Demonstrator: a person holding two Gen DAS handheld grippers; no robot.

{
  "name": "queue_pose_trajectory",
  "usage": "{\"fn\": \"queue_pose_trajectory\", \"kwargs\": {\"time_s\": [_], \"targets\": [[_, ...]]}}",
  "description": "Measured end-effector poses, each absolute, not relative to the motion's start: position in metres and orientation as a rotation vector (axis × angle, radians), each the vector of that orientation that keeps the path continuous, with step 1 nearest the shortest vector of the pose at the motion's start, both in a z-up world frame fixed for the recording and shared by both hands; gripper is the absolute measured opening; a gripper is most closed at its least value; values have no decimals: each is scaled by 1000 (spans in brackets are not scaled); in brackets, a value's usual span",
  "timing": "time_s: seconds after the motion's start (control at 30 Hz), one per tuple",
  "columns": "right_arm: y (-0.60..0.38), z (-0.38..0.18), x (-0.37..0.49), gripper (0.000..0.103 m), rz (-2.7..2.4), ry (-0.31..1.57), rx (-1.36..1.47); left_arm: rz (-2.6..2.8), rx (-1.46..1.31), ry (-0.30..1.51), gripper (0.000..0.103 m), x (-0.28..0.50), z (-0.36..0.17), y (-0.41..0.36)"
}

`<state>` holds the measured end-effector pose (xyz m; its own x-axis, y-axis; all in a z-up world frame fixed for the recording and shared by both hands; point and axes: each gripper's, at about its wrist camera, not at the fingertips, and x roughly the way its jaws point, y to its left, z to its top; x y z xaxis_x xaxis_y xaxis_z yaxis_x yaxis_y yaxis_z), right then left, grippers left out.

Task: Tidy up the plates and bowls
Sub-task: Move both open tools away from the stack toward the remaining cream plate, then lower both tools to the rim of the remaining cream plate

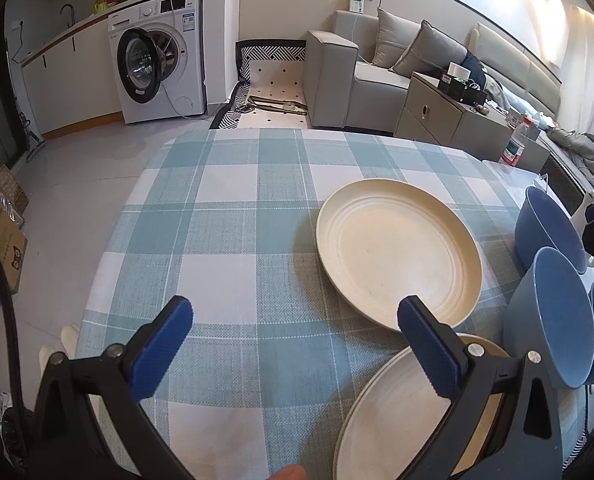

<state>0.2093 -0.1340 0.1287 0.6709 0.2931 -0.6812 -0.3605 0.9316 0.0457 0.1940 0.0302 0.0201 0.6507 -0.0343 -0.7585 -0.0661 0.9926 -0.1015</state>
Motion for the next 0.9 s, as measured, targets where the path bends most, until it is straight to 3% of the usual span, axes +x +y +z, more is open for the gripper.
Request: {"fn": "queue_pose_trajectory", "kwargs": {"time_s": [0.9], "targets": [[-127, 110, 283, 102, 366, 934, -82, 4, -109, 908, 103, 229, 13, 36]]}}
